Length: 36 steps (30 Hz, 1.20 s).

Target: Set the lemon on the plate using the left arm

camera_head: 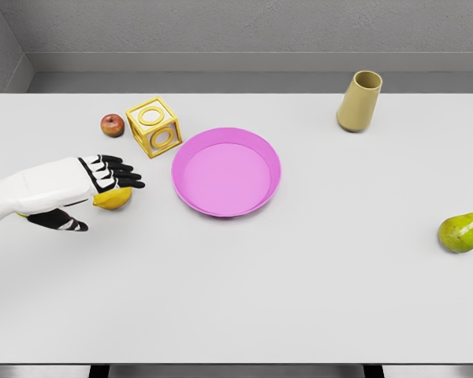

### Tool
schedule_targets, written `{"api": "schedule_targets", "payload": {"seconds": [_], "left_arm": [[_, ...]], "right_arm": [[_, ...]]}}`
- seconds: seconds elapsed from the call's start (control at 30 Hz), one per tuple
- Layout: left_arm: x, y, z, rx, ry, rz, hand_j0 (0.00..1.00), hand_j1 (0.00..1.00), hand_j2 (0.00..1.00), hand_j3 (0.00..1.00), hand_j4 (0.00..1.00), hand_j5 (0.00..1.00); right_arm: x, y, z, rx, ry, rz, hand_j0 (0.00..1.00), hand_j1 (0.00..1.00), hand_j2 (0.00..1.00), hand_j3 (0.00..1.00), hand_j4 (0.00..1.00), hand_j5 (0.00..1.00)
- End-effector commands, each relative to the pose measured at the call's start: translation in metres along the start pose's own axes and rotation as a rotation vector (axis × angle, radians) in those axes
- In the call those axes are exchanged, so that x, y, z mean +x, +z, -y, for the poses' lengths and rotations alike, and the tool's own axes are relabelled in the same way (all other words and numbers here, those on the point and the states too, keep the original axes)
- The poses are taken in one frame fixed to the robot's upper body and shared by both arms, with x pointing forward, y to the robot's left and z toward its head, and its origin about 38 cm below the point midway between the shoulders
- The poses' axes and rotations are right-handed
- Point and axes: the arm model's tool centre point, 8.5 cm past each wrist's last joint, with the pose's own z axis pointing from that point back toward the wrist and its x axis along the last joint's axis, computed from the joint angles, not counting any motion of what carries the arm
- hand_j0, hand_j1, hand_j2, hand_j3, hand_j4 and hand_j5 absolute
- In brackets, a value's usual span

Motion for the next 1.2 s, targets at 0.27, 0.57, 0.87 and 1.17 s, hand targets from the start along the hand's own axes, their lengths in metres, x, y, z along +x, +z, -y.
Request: {"api": "schedule_targets", "payload": {"seconds": [0.27, 0.57, 0.87, 1.17], "left_arm": [[-0.003, -0.002, 0.000, -0.024, -0.048, -0.021, 1.00, 1.00, 1.00, 1.00, 1.00, 1.00], [-0.005, -0.021, -0.003, -0.037, -0.170, -0.049, 1.00, 1.00, 1.00, 1.00, 1.00, 1.00], [-0.027, -0.033, 0.008, -0.048, -0.063, -0.051, 1.00, 1.00, 1.00, 1.00, 1.00, 1.00], [-0.039, -0.037, 0.016, -0.108, -0.084, -0.092, 1.00, 1.00, 1.00, 1.00, 1.00, 1.00]], "right_arm": [[-0.001, 0.000, 0.000, 0.000, -0.005, -0.003, 1.00, 1.00, 1.00, 1.00, 1.00, 1.00], [-0.001, 0.000, 0.000, 0.000, -0.005, -0.003, 1.00, 1.00, 1.00, 1.00, 1.00, 1.00], [-0.001, 0.000, 0.000, 0.000, -0.005, -0.003, 1.00, 1.00, 1.00, 1.00, 1.00, 1.00], [-0.001, 0.000, 0.000, 0.000, -0.005, -0.003, 1.00, 1.00, 1.00, 1.00, 1.00, 1.00]]}}
